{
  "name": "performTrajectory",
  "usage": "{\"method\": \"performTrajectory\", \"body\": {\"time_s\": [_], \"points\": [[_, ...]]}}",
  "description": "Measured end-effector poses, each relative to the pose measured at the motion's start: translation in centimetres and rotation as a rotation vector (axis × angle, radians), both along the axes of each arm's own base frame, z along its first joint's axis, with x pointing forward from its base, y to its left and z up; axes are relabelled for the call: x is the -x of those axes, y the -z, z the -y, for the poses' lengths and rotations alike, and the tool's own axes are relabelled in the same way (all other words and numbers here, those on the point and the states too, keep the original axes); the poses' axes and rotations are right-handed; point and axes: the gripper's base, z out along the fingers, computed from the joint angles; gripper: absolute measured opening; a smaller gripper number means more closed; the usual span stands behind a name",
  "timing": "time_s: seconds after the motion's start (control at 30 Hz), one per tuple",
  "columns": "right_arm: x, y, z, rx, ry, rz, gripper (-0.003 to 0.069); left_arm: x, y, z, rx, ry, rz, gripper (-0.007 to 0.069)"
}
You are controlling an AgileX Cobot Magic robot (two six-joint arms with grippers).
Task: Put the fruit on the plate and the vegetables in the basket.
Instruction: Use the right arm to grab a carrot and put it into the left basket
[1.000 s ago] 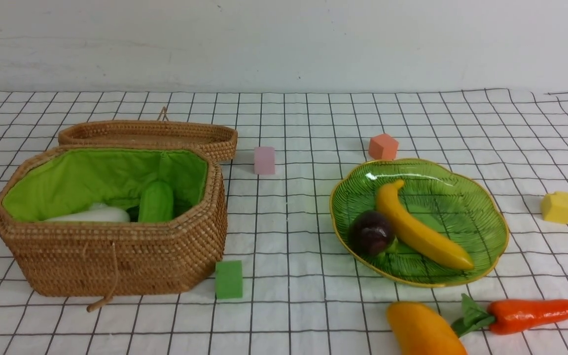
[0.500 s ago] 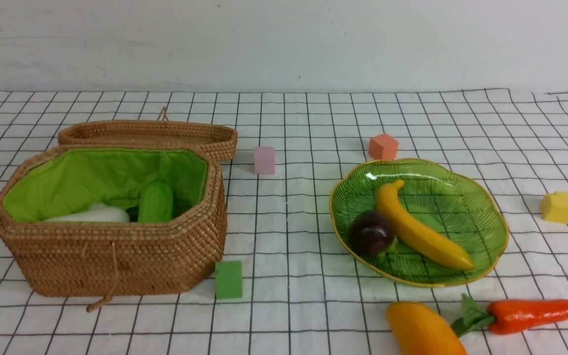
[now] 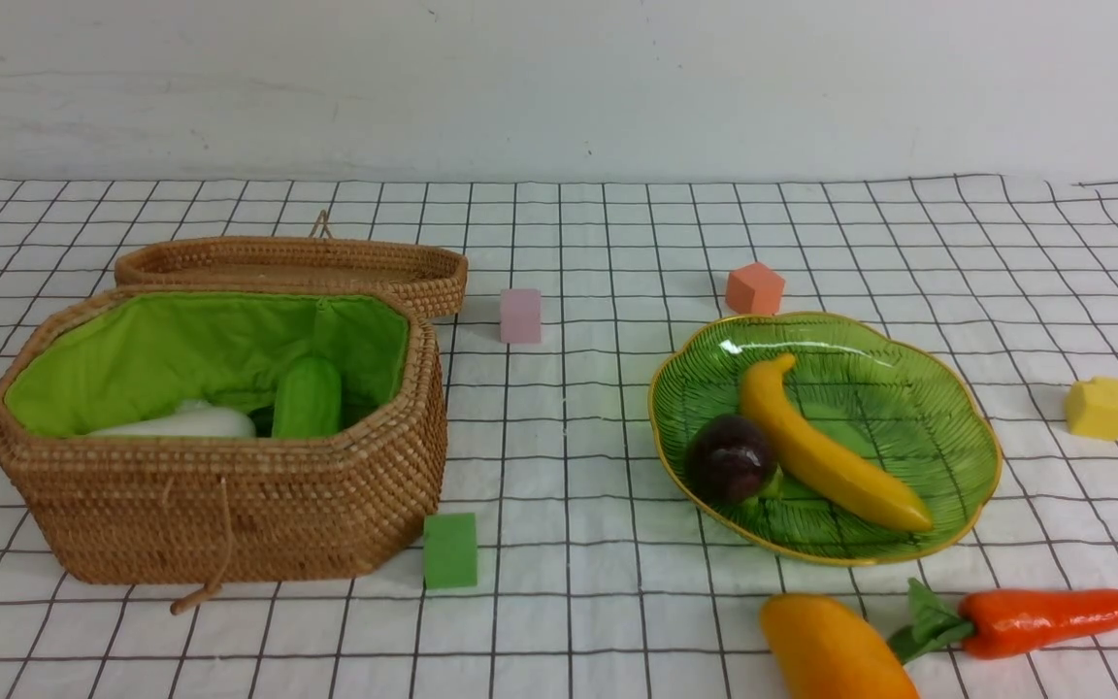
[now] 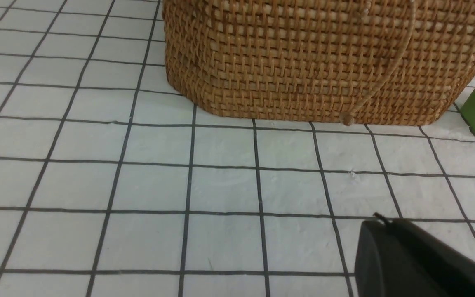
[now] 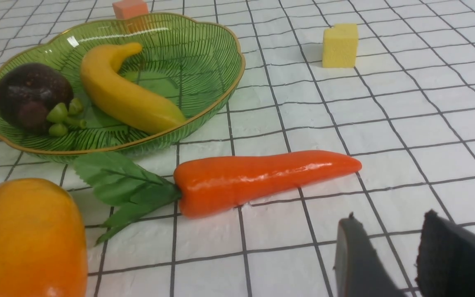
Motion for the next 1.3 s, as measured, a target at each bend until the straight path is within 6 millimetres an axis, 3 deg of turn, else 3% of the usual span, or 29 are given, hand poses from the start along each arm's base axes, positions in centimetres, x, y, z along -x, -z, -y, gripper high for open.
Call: {"method": "performTrajectory", "body": {"time_s": [0.27, 0.43, 0.63, 0.8, 0.9, 1.07, 1.1, 1.13, 1.2, 1.23, 1.27, 1.3], "points": [[0.0, 0.0, 0.0, 0.0, 0.0, 0.001, 0.0245, 0.0, 0.0, 0.0, 0.0, 0.0, 0.0, 0.0003], [-0.3, -0.7, -0.1, -0.071, 0.002, 0.117, 0.0245, 0.0, 0.0, 0.0, 0.0, 0.0, 0.0, 0.0008], [-0.4, -3.4, 0.0, -0.346, 0.038, 0.421, 0.0245, 0.0, 0.0, 0.0, 0.0, 0.0, 0.0, 0.0014], [0.2, -6.0, 0.5, -0.365, 0.044, 0.696, 0.0245, 0.0, 0.0, 0.0, 0.0, 0.0, 0.0, 0.0016], [1.1, -9.0, 0.5, -0.39, 0.026, 0.805, 0.0245, 0.0, 0.0, 0.0, 0.0, 0.0, 0.0, 0.0017], [2.7, -19.0, 0.0, -0.387, -0.03, 0.811, 0.0245, 0.0, 0.0, 0.0, 0.0, 0.0, 0.0, 0.0019], [2.4, -20.7, -0.1, -0.357, -0.033, 0.776, 0.0245, 0.0, 0.0, 0.0, 0.0, 0.0, 0.0, 0.0019], [2.1, -20.6, -0.1, -0.35, -0.03, 0.754, 0.0245, 0.0, 0.0, 0.0, 0.0, 0.0, 0.0, 0.002], [0.4, -24.2, -0.2, -0.234, -0.022, 0.631, 0.0245, 0.0, 0.0, 0.0, 0.0, 0.0, 0.0, 0.0022], [0.6, -24.5, -0.2, -0.23, -0.023, 0.641, 0.0245, 0.0, 0.0, 0.0, 0.0, 0.0, 0.0, 0.0022], [-1.1, -25.2, -0.1, -0.183, -0.014, 0.55, 0.0245, 0.0, 0.0, 0.0, 0.0, 0.0, 0.0, 0.0024], [-1.5, -25.2, -0.1, -0.171, -0.012, 0.516, 0.0245, 0.0, 0.0, 0.0, 0.0, 0.0, 0.0, 0.0025]]}}
